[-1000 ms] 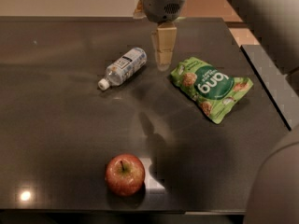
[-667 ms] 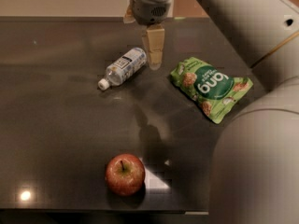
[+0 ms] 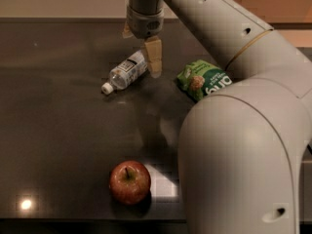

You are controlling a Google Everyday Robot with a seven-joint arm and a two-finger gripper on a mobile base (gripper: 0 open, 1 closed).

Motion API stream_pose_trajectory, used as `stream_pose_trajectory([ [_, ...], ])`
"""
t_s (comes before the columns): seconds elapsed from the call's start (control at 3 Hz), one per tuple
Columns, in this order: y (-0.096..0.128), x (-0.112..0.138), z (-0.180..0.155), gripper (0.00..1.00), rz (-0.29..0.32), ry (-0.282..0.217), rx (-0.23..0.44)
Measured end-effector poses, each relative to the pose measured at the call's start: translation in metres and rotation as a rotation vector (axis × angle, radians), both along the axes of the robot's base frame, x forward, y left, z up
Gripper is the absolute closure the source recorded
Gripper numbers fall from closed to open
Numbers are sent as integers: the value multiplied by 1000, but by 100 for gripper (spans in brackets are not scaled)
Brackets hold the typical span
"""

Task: Move blue plastic bottle near apple

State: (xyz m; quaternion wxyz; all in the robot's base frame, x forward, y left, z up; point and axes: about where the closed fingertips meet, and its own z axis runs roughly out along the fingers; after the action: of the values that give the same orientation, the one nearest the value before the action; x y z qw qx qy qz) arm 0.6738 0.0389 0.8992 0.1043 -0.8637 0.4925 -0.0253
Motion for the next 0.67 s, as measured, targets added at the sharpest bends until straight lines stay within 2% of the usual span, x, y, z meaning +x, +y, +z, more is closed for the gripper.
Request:
stream_pose_trajectory([
  [0.67,-2,17,-28,0,48,29,-62],
])
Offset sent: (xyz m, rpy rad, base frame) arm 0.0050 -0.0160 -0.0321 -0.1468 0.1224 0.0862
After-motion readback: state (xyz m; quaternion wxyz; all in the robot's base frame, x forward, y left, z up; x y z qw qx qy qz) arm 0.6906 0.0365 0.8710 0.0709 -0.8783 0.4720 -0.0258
